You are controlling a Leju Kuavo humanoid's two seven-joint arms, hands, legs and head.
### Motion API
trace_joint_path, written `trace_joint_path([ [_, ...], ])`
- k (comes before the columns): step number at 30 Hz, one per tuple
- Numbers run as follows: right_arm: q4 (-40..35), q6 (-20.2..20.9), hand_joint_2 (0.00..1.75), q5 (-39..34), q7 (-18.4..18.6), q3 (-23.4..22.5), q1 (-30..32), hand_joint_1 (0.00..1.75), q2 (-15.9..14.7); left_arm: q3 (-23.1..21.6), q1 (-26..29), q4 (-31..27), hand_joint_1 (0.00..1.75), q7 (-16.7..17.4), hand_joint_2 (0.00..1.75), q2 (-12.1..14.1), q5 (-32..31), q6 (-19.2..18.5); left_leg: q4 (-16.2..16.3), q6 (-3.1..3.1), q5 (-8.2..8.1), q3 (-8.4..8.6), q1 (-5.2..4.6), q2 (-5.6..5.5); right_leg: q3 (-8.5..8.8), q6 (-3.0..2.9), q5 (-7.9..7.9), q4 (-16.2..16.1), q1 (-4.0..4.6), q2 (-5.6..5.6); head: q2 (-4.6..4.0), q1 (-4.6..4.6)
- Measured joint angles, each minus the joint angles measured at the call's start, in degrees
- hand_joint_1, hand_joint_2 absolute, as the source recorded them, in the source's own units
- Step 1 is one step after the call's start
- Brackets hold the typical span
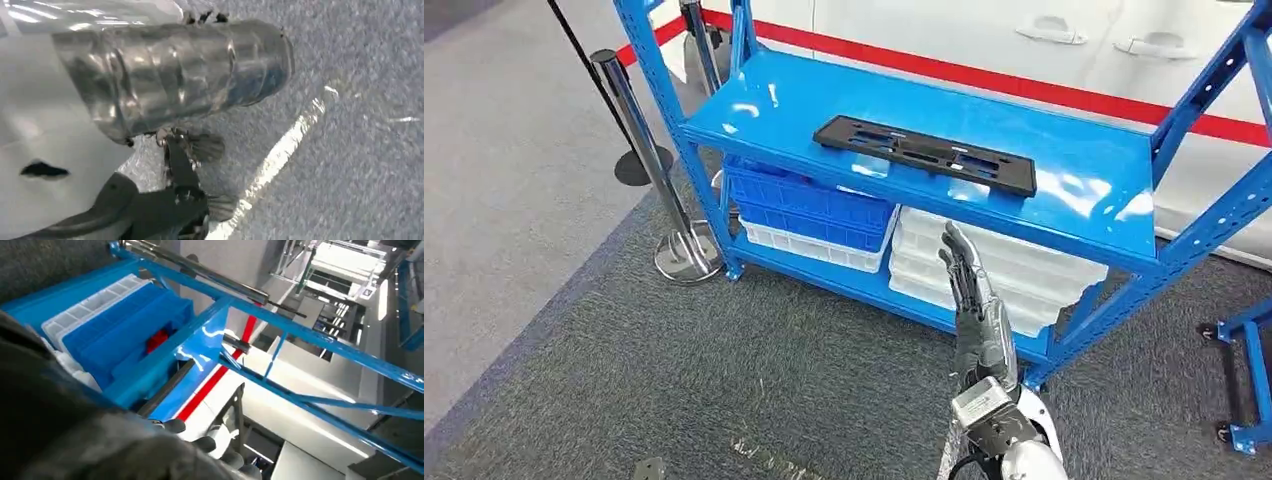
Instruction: Take the parts from the cabinet and place them on the table.
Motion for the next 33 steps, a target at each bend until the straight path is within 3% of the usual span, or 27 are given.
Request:
trace_joint_path([
  [1,-0.3,-0.4,0.0,0.3,0.2,0.0,0.1,0.0,0.0,0.0,-0.2,0.0,0.0,0.5,0.0,0.0,-0.4,-0.1,0.8,-0.47,-0.88,0.12,-0.17,-0.25,-0.38,-0.44,-0.85,-0.8,0.27,-0.19,0.0,0.04],
  [2,-0.7,-0.6,0.0,0.6,0.5,0.0,0.5,0.0,0.1,-0.1,-0.3,0.0,0.0,0.8,0.0,0.0,-0.6,-0.1,0.8,-0.98,-1.62,-0.02,-0.23,-0.2,0.34,-0.86,-0.12,-0.7,0.43,-0.02,0.0,0.11],
  [3,-1.3,-1.0,0.0,0.9,0.5,0.0,0.7,0.0,0.0,-0.2,-0.1,0.0,0.0,0.9,0.0,0.0,-0.9,-0.2,1.6,-1.33,-1.29,0.76,-0.25,-0.15,0.61,-1.53,-0.29,-0.7,0.16,0.15,0.0,-0.05],
  [5,-1.8,-1.4,0.0,1.3,0.7,0.0,0.6,0.0,0.4,-0.5,-0.2,0.0,0.0,0.6,0.0,0.4,-1.1,-0.5,3.3,-1.48,-1.27,-0.03,0.0,-0.02,1.46,-2.37,-0.8,-0.9,0.02,0.13,0.0,-0.05],
  [7,-2.4,-1.8,0.0,1.9,0.7,0.0,0.6,0.0,0.5,-0.7,-0.4,0.0,0.0,0.0,0.0,0.4,-1.4,-0.9,9.5,-2.12,-2.69,-3.48,0.15,0.21,2.1,-3.1,-1.36,-0.9,0.07,0.09,0.0,-0.22],
  [9,-2.6,-2.1,0.0,2.4,0.9,0.0,0.8,0.0,0.5,-1.0,-0.4,0.0,0.0,-0.3,0.0,0.4,-1.6,-1.2,15.8,-2.81,-6.65,-8.14,0.37,0.3,2.59,-3.29,-2.09,-0.8,0.21,0.09,0.0,-0.15],
  [10,-2.8,-2.2,0.0,2.6,0.9,0.0,0.9,0.0,0.5,-1.0,-0.3,0.0,0.0,-0.4,0.0,0.4,-1.7,-1.3,17.1,-3.07,-8.1,-9.72,0.45,0.35,3.04,-3.3,-2.49,-0.8,0.24,0.14,0.0,-0.18],
  [11,-2.8,-2.2,0.0,2.7,1.0,0.0,1.0,0.0,0.5,-1.0,-0.2,0.0,0.0,-0.4,0.0,0.4,-1.8,-1.4,16.7,-3.06,-8.03,-10.17,0.49,0.4,3.48,-3.3,-2.84,-0.8,0.22,0.23,0.0,-0.11],
  [12,-3.0,-2.3,0.0,2.8,1.1,0.0,1.0,0.0,0.5,-1.1,-0.2,0.0,0.0,-0.5,0.0,0.5,-1.9,-1.5,14.0,-3.19,-6.12,-9.74,0.58,0.5,4.23,-3.21,-3.38,-0.8,0.19,0.31,0.0,-0.2],
  [13,-3.3,-2.4,0.0,2.9,1.1,0.0,1.1,0.0,0.5,-1.2,0.0,0.0,0.0,-0.5,0.0,0.5,-2.0,-1.5,10.5,-3.01,-3.31,-8.82,0.6,0.61,4.87,-3.06,-3.8,-0.8,0.15,0.35,0.0,-0.13],
  [15,-3.7,-2.4,0.0,2.9,1.2,0.0,1.1,0.0,0.5,-1.4,0.0,0.0,0.0,-0.7,0.0,0.7,-2.1,-1.7,2.3,-2.43,4.29,-7.01,0.58,0.86,5.58,-2.45,-4.72,-0.9,0.16,0.35,0.0,-0.15],
  [16,-3.8,-2.4,0.0,3.0,1.3,0.0,1.1,0.0,0.5,-1.4,0.0,0.0,0.0,-0.7,0.0,0.7,-2.1,-1.8,2.4,-2.02,1.39,-7.23,0.04,0.9,6.2,-2.07,-4.95,-0.6,0.4,0.45,0.0,-0.11],
  [17,-3.9,-2.4,0.0,2.9,1.4,0.0,1.1,0.0,0.5,-1.5,-0.1,0.0,0.0,-0.8,0.0,0.7,-2.1,-1.8,2.6,-1.44,1.57,-6.92,0.01,0.83,6.08,-1.66,-5.21,-0.8,0.42,0.36,0.0,-0.09],
  [18,-4.1,-2.4,0.0,3.0,1.4,0.0,1.2,0.0,0.5,-1.6,0.0,0.0,0.0,-0.9,0.0,0.7,-2.1,-1.8,2.2,-0.92,2.98,-7.15,-0.02,0.8,6.49,-1.22,-5.05,-0.3,0.51,0.39,0.0,-0.09],
  [21,-4.6,-2.7,0.0,3.6,1.6,0.0,1.2,0.0,0.5,-1.7,0.0,0.0,0.0,-1.1,0.0,0.7,-2.2,-1.9,1.3,0.26,2.74,-4.55,0.27,0.73,5.94,-0.54,-5.96,2.2,0.29,0.31,0.0,0.0],
  [22,-4.6,-2.8,0.0,3.7,1.6,0.0,1.2,0.0,0.5,-1.8,-0.1,0.0,0.0,-1.1,0.0,0.7,-2.2,-2.0,1.3,0.56,2.6,-4.28,0.25,0.72,4.56,-0.49,-7.05,5.0,0.38,0.32,0.0,0.02],
  [24,-4.6,-3.1,0.0,3.8,1.6,0.0,1.5,0.0,0.5,-1.9,-0.1,0.0,0.0,-1.1,0.0,0.8,-2.2,-2.1,1.3,1.04,2.11,-3.88,0.15,0.73,-0.52,-0.34,-10.45,13.1,0.5,0.33,0.0,-0.02],
  [25,-4.6,-3.1,0.0,3.8,1.6,0.0,1.8,0.0,0.5,-1.9,-0.1,0.0,0.0,-1.1,0.0,0.9,-2.2,-2.2,1.3,1.13,1.76,-3.62,0.06,0.68,-2.36,-0.31,-11.58,15.3,0.49,0.33,0.0,-0.09],
  [26,-4.6,-3.1,0.0,3.8,1.6,0.0,2.0,0.0,0.5,-1.9,-0.1,0.0,0.0,-1.1,0.0,0.9,-2.2,-2.2,1.3,1.14,1.36,-3.19,0.0,0.56,-3.26,-0.45,-11.46,15.4,0.51,0.33,0.0,0.02],
  [27,-4.6,-3.1,0.0,3.8,1.6,0.0,2.0,0.0,0.5,-1.9,0.0,0.0,0.0,-1.1,0.0,1.0,-2.2,-2.3,1.3,1.08,0.92,-2.66,-0.04,0.48,-3.06,-0.61,-10.15,13.5,0.55,0.33,0.0,-0.02],
  [29,-4.6,-3.1,0.0,3.8,1.6,0.0,2.0,0.0,0.5,-1.9,0.0,0.0,0.0,-1.1,0.0,1.0,-2.2,-2.4,1.3,0.85,-0.11,-1.23,-0.18,0.38,-0.58,-1.45,-4.34,5.5,0.89,0.34,0.0,0.0],
  [30,-4.6,-3.1,0.0,3.8,1.6,0.0,2.0,0.0,0.5,-1.9,0.1,0.0,0.0,-1.1,0.0,0.9,-2.1,-2.4,1.2,0.71,-0.74,-1.27,-0.1,0.37,0.85,-2.4,-0.2,0.7,1.27,0.32,0.0,0.06],
  [31,-4.6,-3.1,0.0,3.8,1.6,0.0,2.1,0.0,0.5,-1.9,0.0,0.0,0.0,-1.0,0.0,0.8,-2.1,-2.6,1.6,0.3,-1.21,-0.41,-0.36,0.21,0.62,-2.44,-2.1,-0.3,1.61,0.36,0.0,-0.09],
  [32,-4.6,-3.1,0.0,3.7,1.6,0.0,2.1,0.0,0.5,-1.9,-0.2,0.0,0.0,-0.9,0.0,0.8,-2.1,-2.6,1.5,-0.16,-1.64,-0.65,-0.35,0.14,1.35,-2.41,-2.24,-0.3,1.61,0.45,0.0,0.0],
  [33,-4.6,-3.0,0.0,3.4,1.5,0.0,2.1,0.0,0.5,-1.9,-0.2,0.0,0.0,-0.6,0.0,0.8,-2.0,-2.5,1.7,-0.42,-1.68,0.15,-0.35,0.18,1.43,-2.58,-1.51,-0.4,1.56,0.4,0.0,-0.11],
])
